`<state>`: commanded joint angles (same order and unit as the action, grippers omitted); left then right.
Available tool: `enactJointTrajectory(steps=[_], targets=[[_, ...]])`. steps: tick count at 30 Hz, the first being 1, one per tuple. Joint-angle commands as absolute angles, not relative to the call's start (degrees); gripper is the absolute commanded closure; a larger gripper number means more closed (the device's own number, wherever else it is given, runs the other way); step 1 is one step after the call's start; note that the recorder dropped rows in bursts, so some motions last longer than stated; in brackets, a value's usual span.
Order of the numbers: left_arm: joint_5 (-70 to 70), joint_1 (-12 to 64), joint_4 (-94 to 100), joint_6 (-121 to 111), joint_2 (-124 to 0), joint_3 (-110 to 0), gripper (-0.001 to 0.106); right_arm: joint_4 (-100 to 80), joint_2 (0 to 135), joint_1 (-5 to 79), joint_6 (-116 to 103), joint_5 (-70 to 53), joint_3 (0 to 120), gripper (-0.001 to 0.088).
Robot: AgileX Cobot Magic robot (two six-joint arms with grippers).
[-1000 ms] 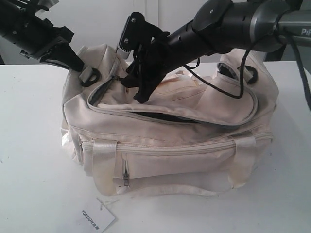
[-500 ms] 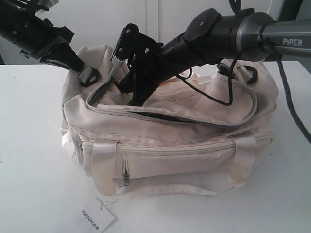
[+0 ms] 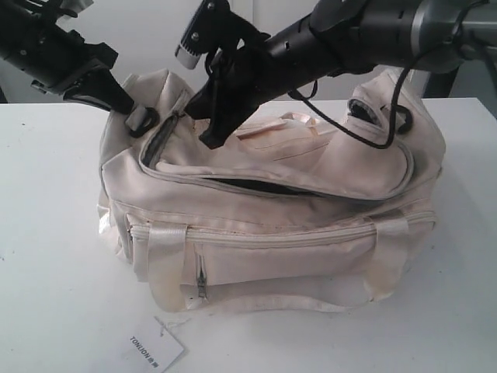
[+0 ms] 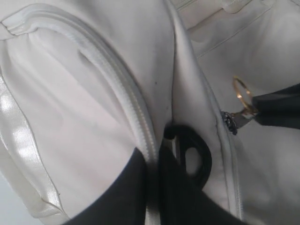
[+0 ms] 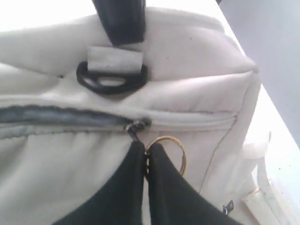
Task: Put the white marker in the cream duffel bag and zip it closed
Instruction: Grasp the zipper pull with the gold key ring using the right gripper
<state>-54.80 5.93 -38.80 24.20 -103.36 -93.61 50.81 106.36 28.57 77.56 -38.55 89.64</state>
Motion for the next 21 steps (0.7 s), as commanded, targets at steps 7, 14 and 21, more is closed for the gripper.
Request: enactJointTrajectory(steps=[7, 14, 21], targets=[[-51.98, 5.93, -38.80, 24.20, -103.36, -90.21, 0.105, 50.81, 105.72, 28.57, 70.04, -43.32, 89.64, 0.0868], [-51.86, 5.93, -38.90, 24.20, -103.36, -89.69, 0.105, 50.81, 105.72, 28.57, 63.14, -48.59, 89.64, 0.0868], [-51.38, 5.93, -38.90, 24.20, -103.36, -89.69, 0.105, 52.13, 105.72, 28.57, 56.71, -53.99, 89.64, 0.0868]])
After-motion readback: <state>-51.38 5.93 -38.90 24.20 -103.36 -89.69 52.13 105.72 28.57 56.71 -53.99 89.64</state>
